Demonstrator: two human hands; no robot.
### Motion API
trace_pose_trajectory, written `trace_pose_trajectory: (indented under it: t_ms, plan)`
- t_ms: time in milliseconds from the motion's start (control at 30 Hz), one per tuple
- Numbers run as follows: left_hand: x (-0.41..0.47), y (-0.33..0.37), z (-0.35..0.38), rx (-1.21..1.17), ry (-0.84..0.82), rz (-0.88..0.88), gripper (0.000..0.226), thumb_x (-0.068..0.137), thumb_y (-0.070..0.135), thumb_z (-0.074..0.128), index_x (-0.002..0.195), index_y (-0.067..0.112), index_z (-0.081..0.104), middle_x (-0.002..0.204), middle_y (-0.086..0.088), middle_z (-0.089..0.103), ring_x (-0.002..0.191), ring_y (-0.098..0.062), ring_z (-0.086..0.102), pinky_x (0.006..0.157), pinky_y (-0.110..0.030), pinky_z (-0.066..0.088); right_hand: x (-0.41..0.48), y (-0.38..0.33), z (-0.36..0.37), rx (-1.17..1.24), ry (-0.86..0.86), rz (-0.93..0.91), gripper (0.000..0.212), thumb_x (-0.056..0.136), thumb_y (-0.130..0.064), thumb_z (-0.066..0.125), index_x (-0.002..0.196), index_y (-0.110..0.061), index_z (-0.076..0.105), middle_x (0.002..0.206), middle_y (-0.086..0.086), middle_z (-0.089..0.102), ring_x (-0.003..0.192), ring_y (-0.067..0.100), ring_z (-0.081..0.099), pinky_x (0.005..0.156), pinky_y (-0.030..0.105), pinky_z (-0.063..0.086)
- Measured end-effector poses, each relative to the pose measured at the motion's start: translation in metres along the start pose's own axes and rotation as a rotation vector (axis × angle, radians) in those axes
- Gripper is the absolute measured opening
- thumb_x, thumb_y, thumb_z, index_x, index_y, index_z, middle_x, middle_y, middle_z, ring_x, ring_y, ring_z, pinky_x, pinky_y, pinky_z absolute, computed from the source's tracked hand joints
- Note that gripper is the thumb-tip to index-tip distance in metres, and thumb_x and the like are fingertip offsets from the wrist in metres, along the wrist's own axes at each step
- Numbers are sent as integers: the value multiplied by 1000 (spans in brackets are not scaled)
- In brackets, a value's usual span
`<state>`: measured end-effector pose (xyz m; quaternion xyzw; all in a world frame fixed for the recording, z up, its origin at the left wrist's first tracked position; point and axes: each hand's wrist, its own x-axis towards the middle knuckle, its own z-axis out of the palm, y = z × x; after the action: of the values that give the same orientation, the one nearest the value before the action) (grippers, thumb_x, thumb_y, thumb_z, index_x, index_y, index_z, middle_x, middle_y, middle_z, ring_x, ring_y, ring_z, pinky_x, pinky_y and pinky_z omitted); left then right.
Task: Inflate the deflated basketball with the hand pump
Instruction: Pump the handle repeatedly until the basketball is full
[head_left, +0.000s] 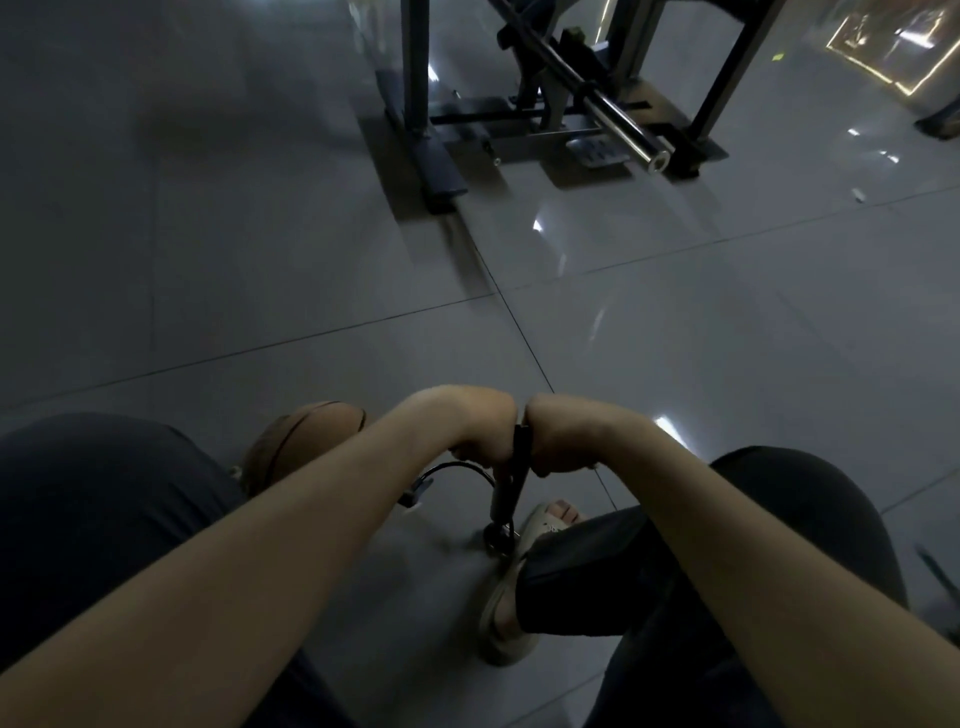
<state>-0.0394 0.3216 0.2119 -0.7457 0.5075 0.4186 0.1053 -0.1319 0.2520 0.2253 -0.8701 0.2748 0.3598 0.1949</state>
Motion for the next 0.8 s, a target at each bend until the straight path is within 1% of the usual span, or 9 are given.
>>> trace_pose_trajectory:
  t_ms: [67,133,200,367,467,533,600,733,800]
  plan:
    - [14,-2,13,19,26,19,20,91,27,69,80,10,67,69,-4,56,59,-20,49,52,-28,38,10,6,9,16,13,9,6,87,-9,66,83,-5,65,62,5,54,51,18,50,55,31,49]
    - [26,-4,26,29,38,34,20,91,29,69,93,9,70,76,-4,58,69,-23,53,57,-30,40,21,12,22,37,4,13,19,87,-11,63,71,-12,54,62,4,51,54,20,48,57,33,45]
    - [36,-8,40,46,58,30,19,91,27,66,96,8,69,75,-4,58,73,-25,56,60,-32,42,30,14,37,50,1,13,24,88,-18,63,69,-13,49,64,5,50,61,24,48,61,34,41]
    - [56,-17,77,62,89,-5,15,88,26,66,93,11,66,83,-5,64,78,-27,63,61,-33,45,55,18,74,-5,-10,3,14,89,-24,61,98,-14,56,103,10,65,89,29,62,70,32,47]
    - [58,-22,95,88,149,3,22,88,29,65,102,13,66,104,-8,70,93,-30,67,67,-34,48,63,17,91,-23,-23,13,26,90,-26,61,112,-13,58,113,8,64,102,29,63,80,36,51]
    - [58,-26,99,110,177,7,21,90,29,62,104,14,65,107,-8,69,95,-29,67,68,-34,48,65,15,98,-17,7,11,29,92,-27,58,117,-14,56,117,7,61,106,29,61,84,37,50]
    - [56,-26,100,122,156,3,21,91,31,62,105,15,65,108,-7,68,94,-29,66,68,-34,47,63,12,101,-25,24,12,29,93,-29,58,118,-15,56,119,7,61,107,29,61,85,37,49]
    - [45,-16,94,136,66,32,29,91,35,65,109,13,66,109,-8,69,94,-29,66,69,-35,49,51,12,100,11,-65,41,39,87,-32,68,118,-12,57,117,11,63,106,30,62,80,35,48]
    - [35,-9,78,165,72,52,24,89,34,67,98,12,65,102,-8,69,84,-27,65,66,-33,46,38,13,87,40,-74,36,28,84,-31,71,99,-10,61,98,13,66,86,31,64,71,34,49]
